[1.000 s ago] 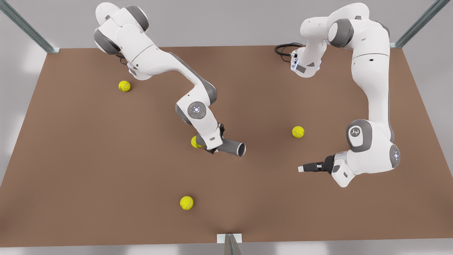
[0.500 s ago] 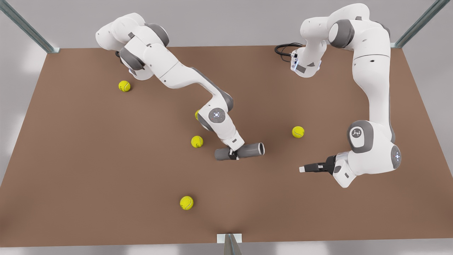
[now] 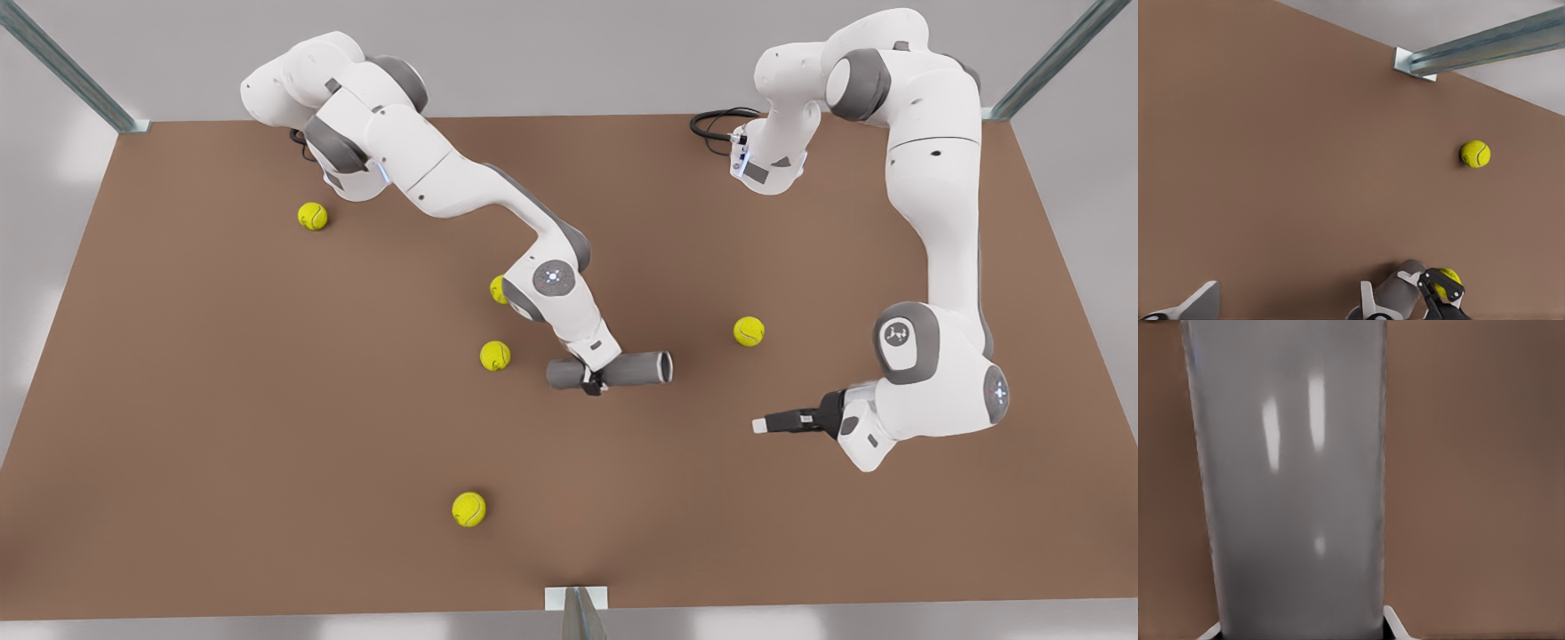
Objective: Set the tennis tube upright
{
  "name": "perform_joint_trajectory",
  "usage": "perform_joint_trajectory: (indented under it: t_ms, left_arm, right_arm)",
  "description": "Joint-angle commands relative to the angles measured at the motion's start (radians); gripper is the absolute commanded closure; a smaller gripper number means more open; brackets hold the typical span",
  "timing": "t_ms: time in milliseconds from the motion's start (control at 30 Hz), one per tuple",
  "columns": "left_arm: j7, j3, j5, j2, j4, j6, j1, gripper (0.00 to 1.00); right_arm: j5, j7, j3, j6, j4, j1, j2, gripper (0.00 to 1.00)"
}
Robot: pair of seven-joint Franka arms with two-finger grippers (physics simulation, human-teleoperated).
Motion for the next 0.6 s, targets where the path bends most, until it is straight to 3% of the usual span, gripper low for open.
perform_joint_trajectory:
  t_ms: [0,467,567]
  left_arm:
    - [0.0,0.0,0.0,0.001,0.001,0.0,0.0,0.0]
    - [-0.013,-0.006,-0.009,-0.009,0.001,-0.002,-0.008,0.0]
    - [-0.007,-0.104,-0.106,-0.009,0.001,-0.104,-0.003,0.0]
  right_arm:
    - [0.005,-0.002,0.0,0.0,-0.001,0.001,0.002,0.0]
    - [0.005,0.208,0.017,-0.148,-0.084,-0.019,-0.158,0.0]
    - [0.005,0.26,0.061,-0.271,-0.092,-0.126,-0.229,0.0]
